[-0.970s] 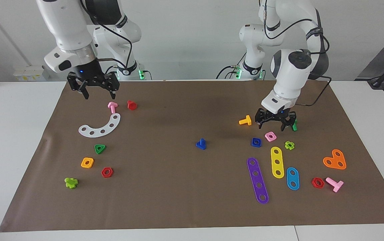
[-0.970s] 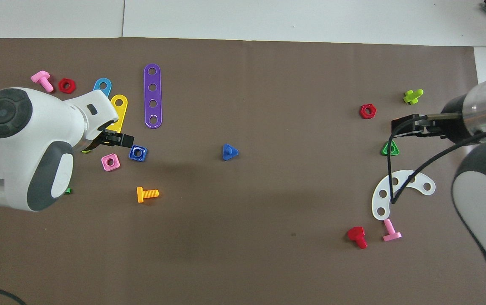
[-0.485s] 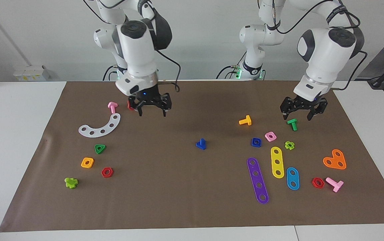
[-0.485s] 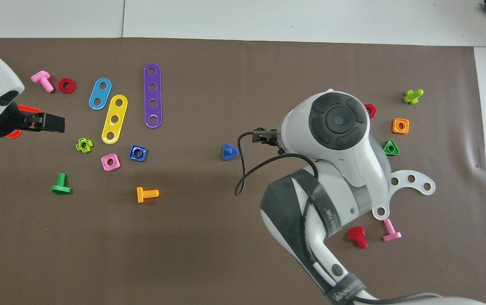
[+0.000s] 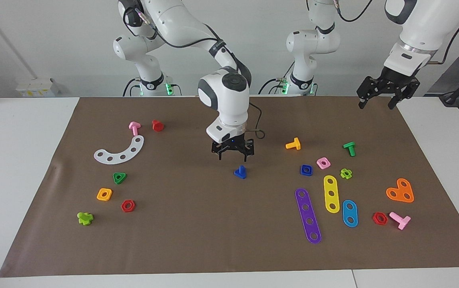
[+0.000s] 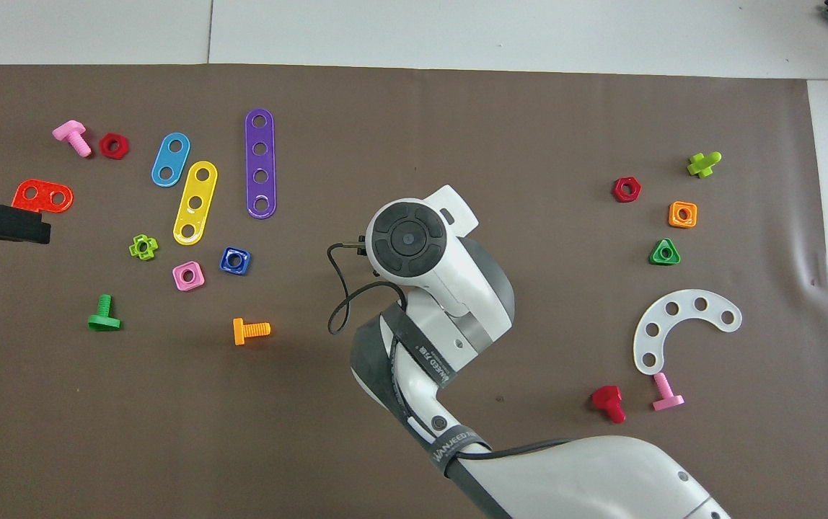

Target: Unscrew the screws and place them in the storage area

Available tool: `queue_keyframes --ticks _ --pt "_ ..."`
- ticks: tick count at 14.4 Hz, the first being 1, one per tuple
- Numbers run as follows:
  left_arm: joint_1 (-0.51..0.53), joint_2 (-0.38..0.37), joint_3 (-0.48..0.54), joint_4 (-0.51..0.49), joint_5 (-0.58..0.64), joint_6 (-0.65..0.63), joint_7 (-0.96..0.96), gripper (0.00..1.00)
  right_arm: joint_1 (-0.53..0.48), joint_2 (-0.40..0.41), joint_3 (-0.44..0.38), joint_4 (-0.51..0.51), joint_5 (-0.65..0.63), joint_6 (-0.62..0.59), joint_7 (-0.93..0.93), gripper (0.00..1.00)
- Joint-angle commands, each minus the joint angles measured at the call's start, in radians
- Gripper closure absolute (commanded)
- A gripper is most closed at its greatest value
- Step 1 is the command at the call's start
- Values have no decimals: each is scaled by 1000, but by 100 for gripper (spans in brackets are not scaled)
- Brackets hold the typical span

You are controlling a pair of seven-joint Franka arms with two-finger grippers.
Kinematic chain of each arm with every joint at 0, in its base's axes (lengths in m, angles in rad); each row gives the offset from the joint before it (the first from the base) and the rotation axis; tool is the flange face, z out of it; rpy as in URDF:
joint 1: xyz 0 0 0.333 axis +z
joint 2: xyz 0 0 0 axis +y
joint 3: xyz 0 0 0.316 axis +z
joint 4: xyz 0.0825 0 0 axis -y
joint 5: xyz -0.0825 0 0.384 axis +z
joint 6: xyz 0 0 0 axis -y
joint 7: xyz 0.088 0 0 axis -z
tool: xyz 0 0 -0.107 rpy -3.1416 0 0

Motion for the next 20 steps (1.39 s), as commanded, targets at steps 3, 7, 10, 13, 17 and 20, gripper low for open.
queue_keyframes --ticks 3,7,10,13,17,20 --pt "7 52 0 108 -20 -106 9 0 -4 74 -4 54 -17 28 13 7" --pt "9 69 -2 143 -9 -131 8 0 0 76 -1 52 -13 61 13 30" --pt "9 31 -4 78 -9 -108 -1 0 -1 74 13 49 -14 64 13 38" --pt "10 3 -2 31 -9 -120 -1 0 0 74 14 49 -14 65 13 38" --pt "10 3 -2 31 -9 -118 -1 0 2 73 14 37 -13 80 11 38" --pt "10 3 -2 31 -9 -120 -1 0 17 80 14 19 -14 124 13 38"
